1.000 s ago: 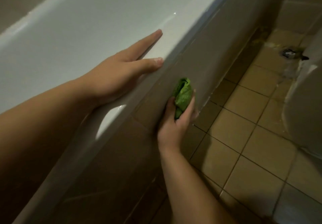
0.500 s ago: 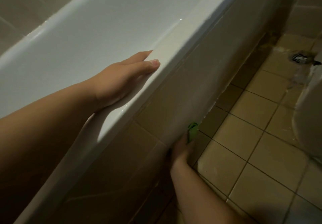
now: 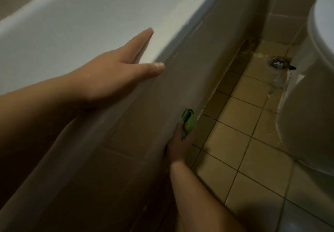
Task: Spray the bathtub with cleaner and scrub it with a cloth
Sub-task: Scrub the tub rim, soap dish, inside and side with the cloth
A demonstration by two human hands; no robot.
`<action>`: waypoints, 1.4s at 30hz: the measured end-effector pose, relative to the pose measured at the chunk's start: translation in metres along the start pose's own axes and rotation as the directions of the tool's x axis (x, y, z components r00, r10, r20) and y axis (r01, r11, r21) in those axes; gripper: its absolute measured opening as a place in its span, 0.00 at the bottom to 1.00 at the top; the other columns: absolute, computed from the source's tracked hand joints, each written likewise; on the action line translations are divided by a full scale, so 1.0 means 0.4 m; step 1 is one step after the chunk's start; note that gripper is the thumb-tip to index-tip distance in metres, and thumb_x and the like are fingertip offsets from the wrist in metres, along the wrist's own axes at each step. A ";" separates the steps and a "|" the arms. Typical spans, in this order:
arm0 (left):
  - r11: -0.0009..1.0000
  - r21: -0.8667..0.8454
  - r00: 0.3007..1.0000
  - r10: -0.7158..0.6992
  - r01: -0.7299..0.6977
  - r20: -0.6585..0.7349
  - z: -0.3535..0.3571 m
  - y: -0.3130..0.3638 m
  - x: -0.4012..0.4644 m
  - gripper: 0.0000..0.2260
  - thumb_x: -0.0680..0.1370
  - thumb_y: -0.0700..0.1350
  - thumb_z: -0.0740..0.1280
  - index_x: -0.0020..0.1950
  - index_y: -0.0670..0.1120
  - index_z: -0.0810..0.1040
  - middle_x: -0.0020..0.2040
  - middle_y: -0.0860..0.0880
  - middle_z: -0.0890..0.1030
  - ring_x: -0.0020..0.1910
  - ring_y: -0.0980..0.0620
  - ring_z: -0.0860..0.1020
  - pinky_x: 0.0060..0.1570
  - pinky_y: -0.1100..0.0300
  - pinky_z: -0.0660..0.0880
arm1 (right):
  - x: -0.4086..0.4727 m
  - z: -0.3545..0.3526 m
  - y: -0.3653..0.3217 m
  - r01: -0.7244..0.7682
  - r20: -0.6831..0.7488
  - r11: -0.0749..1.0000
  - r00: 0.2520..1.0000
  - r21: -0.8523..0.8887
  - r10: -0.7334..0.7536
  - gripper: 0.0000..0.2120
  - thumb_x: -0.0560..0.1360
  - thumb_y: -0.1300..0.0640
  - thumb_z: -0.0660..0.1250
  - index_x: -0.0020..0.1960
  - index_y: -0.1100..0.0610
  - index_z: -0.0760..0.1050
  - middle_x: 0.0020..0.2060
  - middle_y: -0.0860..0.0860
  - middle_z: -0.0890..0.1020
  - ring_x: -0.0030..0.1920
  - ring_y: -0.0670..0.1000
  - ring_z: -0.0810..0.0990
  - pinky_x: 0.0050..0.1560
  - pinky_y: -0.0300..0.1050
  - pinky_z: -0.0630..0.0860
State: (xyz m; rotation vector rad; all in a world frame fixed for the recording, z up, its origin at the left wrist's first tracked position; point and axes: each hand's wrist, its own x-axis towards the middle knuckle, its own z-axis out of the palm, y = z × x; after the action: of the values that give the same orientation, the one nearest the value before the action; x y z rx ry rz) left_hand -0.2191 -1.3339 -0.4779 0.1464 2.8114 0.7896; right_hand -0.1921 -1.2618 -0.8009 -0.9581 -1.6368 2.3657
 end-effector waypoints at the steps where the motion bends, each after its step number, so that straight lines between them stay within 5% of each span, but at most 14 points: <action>1: 1.000 0.010 1.000 0.025 -0.025 -0.001 0.003 0.013 0.017 0.37 0.77 0.69 0.65 0.81 0.69 0.49 0.80 0.71 0.52 0.76 0.69 0.54 0.73 0.63 0.51 | 0.024 -0.020 0.042 -0.095 0.020 0.995 0.995 0.007 0.095 0.26 0.81 0.43 0.67 0.75 0.50 0.68 0.67 0.54 0.77 0.63 0.53 0.79 0.62 0.52 0.77; 5: 0.994 0.094 0.998 0.061 -0.059 -0.021 0.013 0.042 0.079 0.33 0.81 0.63 0.63 0.81 0.70 0.48 0.81 0.67 0.53 0.73 0.64 0.58 0.72 0.60 0.54 | 0.071 -0.046 0.128 -0.239 0.016 0.971 0.971 0.002 0.239 0.24 0.79 0.38 0.66 0.70 0.48 0.73 0.58 0.47 0.82 0.60 0.53 0.81 0.58 0.54 0.79; 8: 0.988 0.146 0.998 0.055 -0.051 -0.025 0.009 0.049 0.122 0.32 0.81 0.63 0.63 0.80 0.72 0.48 0.81 0.66 0.56 0.76 0.58 0.62 0.67 0.62 0.57 | 0.115 0.018 -0.002 -0.178 -0.099 0.983 0.978 0.050 0.183 0.26 0.74 0.37 0.67 0.67 0.49 0.76 0.57 0.50 0.82 0.58 0.54 0.82 0.61 0.60 0.79; 11: 0.985 0.162 0.998 0.067 -0.064 -0.014 0.004 0.054 0.157 0.34 0.77 0.69 0.61 0.80 0.72 0.48 0.81 0.63 0.57 0.79 0.54 0.62 0.67 0.63 0.58 | 0.157 0.075 -0.220 0.022 -0.026 0.993 0.999 0.116 -0.019 0.23 0.79 0.49 0.71 0.73 0.47 0.73 0.56 0.42 0.78 0.55 0.39 0.80 0.56 0.40 0.79; 13: 0.987 0.147 0.998 0.063 -0.058 -0.027 0.005 0.056 0.172 0.33 0.77 0.69 0.58 0.79 0.73 0.48 0.82 0.58 0.61 0.79 0.51 0.63 0.70 0.60 0.61 | 0.154 0.106 -0.343 0.188 0.015 0.978 0.982 0.090 -0.190 0.27 0.79 0.50 0.71 0.76 0.47 0.69 0.57 0.37 0.72 0.52 0.22 0.71 0.52 0.20 0.68; 17: 0.985 0.168 0.999 0.041 -0.036 -0.024 0.011 0.071 0.184 0.31 0.81 0.65 0.58 0.80 0.71 0.47 0.78 0.48 0.69 0.75 0.46 0.68 0.61 0.58 0.64 | 0.115 0.132 -0.456 0.397 0.042 0.917 0.916 0.041 -0.398 0.27 0.78 0.47 0.70 0.76 0.44 0.69 0.64 0.44 0.69 0.54 0.23 0.68 0.56 0.19 0.63; 20: 0.984 0.179 1.000 0.022 -0.018 -0.021 0.010 0.082 0.178 0.30 0.83 0.61 0.58 0.81 0.69 0.46 0.75 0.44 0.72 0.71 0.44 0.71 0.57 0.58 0.63 | 0.142 0.123 -0.439 0.247 0.029 0.967 0.968 0.068 -0.249 0.27 0.79 0.43 0.70 0.76 0.40 0.67 0.69 0.44 0.70 0.56 0.24 0.71 0.57 0.23 0.67; 23: 0.986 0.169 1.000 0.004 0.000 -0.027 0.005 0.091 0.170 0.29 0.84 0.60 0.58 0.81 0.70 0.47 0.71 0.42 0.76 0.64 0.44 0.75 0.54 0.57 0.64 | 0.174 0.114 -0.380 0.072 -0.026 0.995 0.997 -0.063 -0.073 0.32 0.69 0.22 0.65 0.71 0.27 0.65 0.72 0.47 0.75 0.68 0.49 0.76 0.69 0.54 0.74; 28: 0.984 0.169 0.998 -0.043 0.051 -0.053 0.014 0.114 0.163 0.29 0.84 0.57 0.57 0.80 0.72 0.46 0.54 0.42 0.79 0.38 0.57 0.72 0.39 0.58 0.69 | 0.195 0.065 -0.280 -0.186 0.023 0.977 0.982 0.106 0.185 0.16 0.77 0.39 0.70 0.63 0.39 0.71 0.62 0.52 0.82 0.61 0.56 0.81 0.66 0.62 0.77; 32: 0.987 0.147 0.996 -0.058 0.068 -0.068 0.020 0.111 0.164 0.29 0.84 0.58 0.58 0.79 0.73 0.45 0.64 0.45 0.78 0.46 0.53 0.74 0.49 0.57 0.68 | 0.261 0.025 -0.112 -0.351 0.080 0.936 0.933 -0.002 0.350 0.41 0.64 0.21 0.66 0.74 0.35 0.65 0.66 0.49 0.79 0.65 0.57 0.79 0.68 0.64 0.75; 35: 0.988 0.141 0.995 -0.046 0.058 -0.090 0.024 0.102 0.166 0.30 0.83 0.60 0.59 0.78 0.75 0.45 0.71 0.49 0.74 0.62 0.49 0.74 0.55 0.57 0.66 | 0.296 0.009 -0.022 -0.443 0.123 0.896 0.889 -0.012 0.441 0.39 0.63 0.17 0.66 0.71 0.30 0.68 0.66 0.45 0.81 0.63 0.52 0.82 0.62 0.61 0.80; 42: 0.986 0.148 0.993 -0.056 0.071 -0.103 0.030 0.105 0.231 0.31 0.82 0.62 0.60 0.77 0.77 0.43 0.73 0.51 0.73 0.62 0.50 0.74 0.56 0.57 0.66 | 0.317 0.009 -0.005 -0.468 0.154 0.878 0.879 0.097 0.452 0.36 0.67 0.23 0.70 0.71 0.36 0.73 0.64 0.47 0.83 0.60 0.52 0.84 0.57 0.62 0.82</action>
State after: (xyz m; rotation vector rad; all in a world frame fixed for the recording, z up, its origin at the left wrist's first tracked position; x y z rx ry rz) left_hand -0.3044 -1.2779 -0.4828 0.0422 2.9518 0.5846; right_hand -0.2953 -1.2100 -0.8533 -1.3198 -1.3834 2.8533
